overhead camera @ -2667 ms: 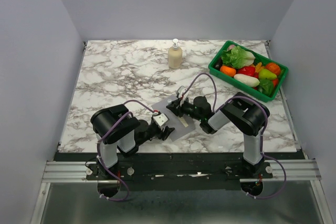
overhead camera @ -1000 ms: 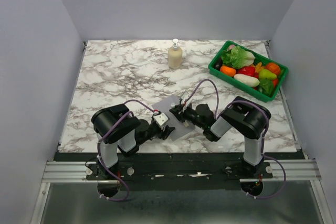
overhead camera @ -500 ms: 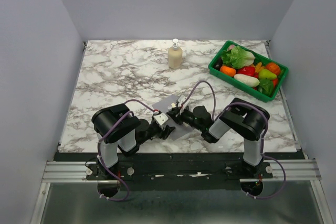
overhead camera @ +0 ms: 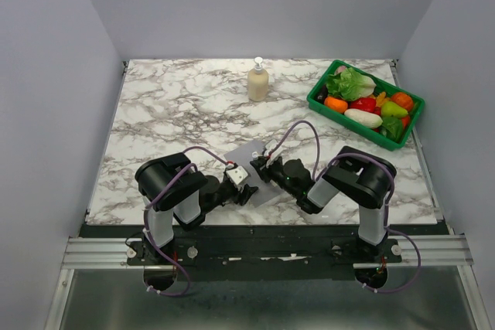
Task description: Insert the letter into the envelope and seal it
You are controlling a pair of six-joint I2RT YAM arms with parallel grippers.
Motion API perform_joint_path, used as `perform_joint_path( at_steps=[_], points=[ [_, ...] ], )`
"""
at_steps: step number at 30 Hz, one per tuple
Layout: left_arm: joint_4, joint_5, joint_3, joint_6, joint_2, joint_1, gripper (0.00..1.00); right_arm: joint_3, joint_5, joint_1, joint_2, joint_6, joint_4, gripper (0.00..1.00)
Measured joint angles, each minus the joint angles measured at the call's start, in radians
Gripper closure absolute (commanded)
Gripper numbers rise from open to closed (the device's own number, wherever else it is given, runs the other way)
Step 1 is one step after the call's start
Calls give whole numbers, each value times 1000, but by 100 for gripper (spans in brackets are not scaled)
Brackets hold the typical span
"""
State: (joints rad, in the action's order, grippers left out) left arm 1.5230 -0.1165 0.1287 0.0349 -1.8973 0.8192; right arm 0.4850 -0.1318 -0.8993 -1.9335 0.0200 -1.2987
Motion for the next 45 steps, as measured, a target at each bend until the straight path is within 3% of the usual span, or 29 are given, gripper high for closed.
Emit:
perform_joint_path(
  at_steps=[9, 26, 37, 45],
  points=[
    [0, 0, 0, 0, 0, 0, 33, -10, -80, 0, 4, 10, -4, 99],
    [1, 0, 2, 0, -2, -1, 33, -40, 148, 10, 4, -42, -46, 99],
    [1, 0, 6, 0, -6, -2, 33, -46, -42, 1, 31, -61, -2, 99],
    [1, 0, 7, 0, -6, -2, 34, -49, -56, 2, 36, -58, 3, 99]
  ],
)
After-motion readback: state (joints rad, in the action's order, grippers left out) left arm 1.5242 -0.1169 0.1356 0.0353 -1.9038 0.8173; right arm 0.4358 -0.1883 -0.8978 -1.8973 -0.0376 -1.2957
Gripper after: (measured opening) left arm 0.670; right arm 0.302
